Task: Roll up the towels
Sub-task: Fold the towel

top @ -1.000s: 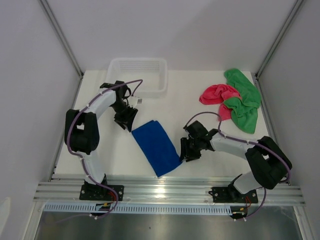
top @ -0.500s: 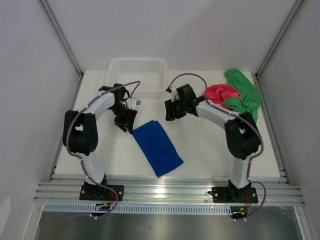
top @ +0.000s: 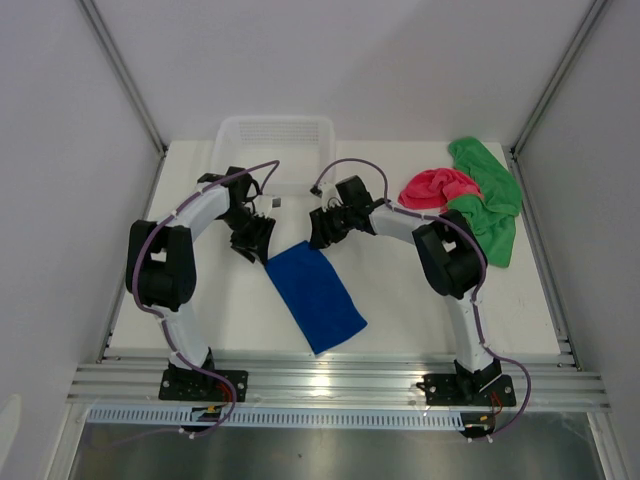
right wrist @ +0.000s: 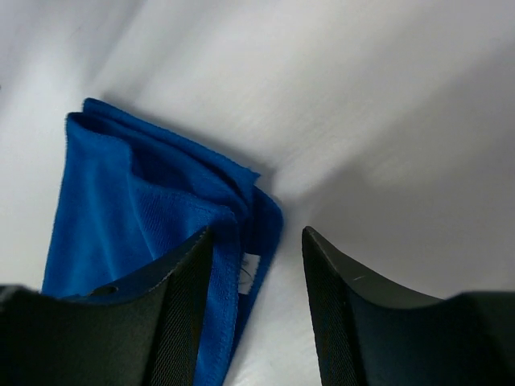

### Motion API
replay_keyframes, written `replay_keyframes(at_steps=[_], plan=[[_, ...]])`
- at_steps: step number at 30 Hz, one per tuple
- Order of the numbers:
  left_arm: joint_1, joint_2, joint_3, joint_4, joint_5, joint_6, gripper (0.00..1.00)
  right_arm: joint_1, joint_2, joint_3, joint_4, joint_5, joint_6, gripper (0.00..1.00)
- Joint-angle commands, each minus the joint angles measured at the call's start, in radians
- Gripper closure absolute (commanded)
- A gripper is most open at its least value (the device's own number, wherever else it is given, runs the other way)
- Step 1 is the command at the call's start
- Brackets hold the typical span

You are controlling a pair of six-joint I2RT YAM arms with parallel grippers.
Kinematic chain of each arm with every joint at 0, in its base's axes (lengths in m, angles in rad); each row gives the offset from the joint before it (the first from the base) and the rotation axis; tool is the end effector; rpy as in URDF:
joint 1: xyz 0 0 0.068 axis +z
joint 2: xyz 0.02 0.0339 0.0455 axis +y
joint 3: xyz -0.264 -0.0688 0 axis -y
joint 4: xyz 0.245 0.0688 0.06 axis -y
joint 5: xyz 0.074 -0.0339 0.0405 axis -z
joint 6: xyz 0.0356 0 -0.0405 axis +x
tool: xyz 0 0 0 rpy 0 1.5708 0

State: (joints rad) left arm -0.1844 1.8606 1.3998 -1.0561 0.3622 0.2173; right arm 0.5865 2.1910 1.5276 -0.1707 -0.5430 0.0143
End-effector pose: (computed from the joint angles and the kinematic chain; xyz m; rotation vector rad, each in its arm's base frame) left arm 0.3391 -0.0761 0.2042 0.6197 2.9685 -0.5538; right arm 0.3843 0.2774 0.1473 -0.9393 2.2648 0.9266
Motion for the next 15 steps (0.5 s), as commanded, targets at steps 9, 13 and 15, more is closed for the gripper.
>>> replay_keyframes(at_steps=[9,13,15], plan=[[0.016,-0.041,-0.002,0.007,-0.014,-0.007,0.53,0.042,0.125,0.029,0.088,-0.074,0.061,0.49],[0.016,-0.049,-0.007,0.005,-0.019,-0.003,0.53,0.038,0.131,0.028,0.091,-0.084,0.067,0.61],[0.017,-0.049,-0.002,0.005,-0.020,-0.003,0.53,0.036,0.131,0.026,0.086,-0.084,0.073,0.73]])
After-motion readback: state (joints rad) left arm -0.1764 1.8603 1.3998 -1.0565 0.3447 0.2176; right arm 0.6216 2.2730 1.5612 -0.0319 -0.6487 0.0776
